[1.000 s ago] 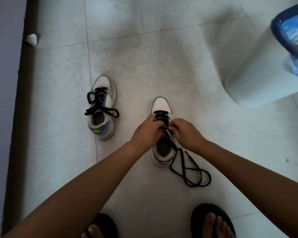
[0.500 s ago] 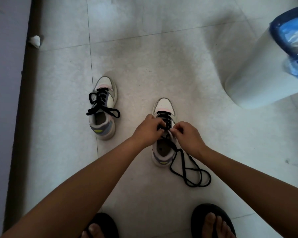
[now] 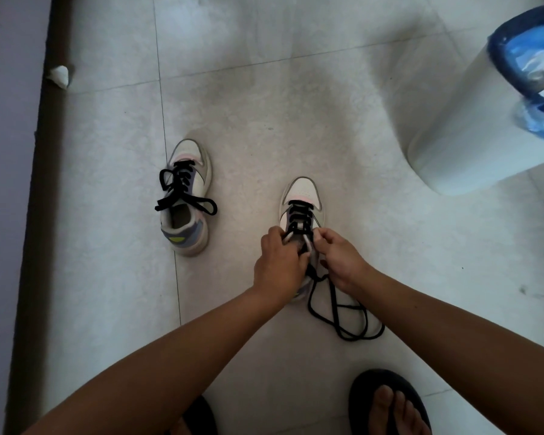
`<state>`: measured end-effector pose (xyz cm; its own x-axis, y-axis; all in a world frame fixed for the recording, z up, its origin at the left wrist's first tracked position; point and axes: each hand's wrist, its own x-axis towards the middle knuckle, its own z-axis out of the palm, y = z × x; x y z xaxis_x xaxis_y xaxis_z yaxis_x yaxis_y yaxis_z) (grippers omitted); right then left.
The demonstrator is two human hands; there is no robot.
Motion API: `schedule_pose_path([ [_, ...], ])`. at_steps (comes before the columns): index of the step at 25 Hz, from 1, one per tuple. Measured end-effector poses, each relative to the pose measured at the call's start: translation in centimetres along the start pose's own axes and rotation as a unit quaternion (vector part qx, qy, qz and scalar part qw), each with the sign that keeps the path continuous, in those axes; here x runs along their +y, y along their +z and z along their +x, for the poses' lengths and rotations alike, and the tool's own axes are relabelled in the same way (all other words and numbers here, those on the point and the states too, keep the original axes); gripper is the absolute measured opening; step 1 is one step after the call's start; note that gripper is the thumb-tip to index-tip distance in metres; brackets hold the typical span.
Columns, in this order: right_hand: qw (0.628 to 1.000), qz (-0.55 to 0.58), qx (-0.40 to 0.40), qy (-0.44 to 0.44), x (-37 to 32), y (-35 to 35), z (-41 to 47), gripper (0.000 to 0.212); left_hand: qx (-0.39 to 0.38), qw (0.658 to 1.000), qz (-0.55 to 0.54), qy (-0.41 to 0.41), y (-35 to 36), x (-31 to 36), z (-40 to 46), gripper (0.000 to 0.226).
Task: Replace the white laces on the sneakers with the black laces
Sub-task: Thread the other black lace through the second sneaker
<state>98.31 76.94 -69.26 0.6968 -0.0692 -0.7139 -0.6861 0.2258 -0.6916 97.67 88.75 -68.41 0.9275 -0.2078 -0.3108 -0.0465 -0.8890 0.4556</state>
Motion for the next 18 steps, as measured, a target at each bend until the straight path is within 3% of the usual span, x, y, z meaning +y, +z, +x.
schedule_pose_path([
  [4, 0.999, 0.028, -0.037, 0.023, 0.2, -0.7, 0.0, 0.022, -0.02, 0.994, -0.087, -0.06, 0.2, -0.2, 0.3, 0.024],
  [6, 0.993, -0.113, -0.002, -0.037, 0.1, -1.1, 0.5, 0.019, -0.02, 0.992, -0.106, -0.062, 0.2, -0.4, 0.2, 0.023],
  [9, 0.944, -0.281, 0.109, -0.134, 0.0, -1.1, 0.9, 0.015, -0.012, 0.991, -0.119, -0.055, 0.4, -0.4, -0.1, 0.021],
  [15, 0.947, -0.264, 0.13, -0.129, 0.3, -0.8, 0.1, 0.01, 0.002, 0.991, -0.108, -0.076, 0.3, 0.4, -0.3, 0.022],
  [18, 0.986, -0.129, 0.081, -0.062, 0.3, -0.4, 0.1, 0.015, 0.006, 0.989, -0.124, -0.079, 0.4, 0.6, -0.2, 0.018],
])
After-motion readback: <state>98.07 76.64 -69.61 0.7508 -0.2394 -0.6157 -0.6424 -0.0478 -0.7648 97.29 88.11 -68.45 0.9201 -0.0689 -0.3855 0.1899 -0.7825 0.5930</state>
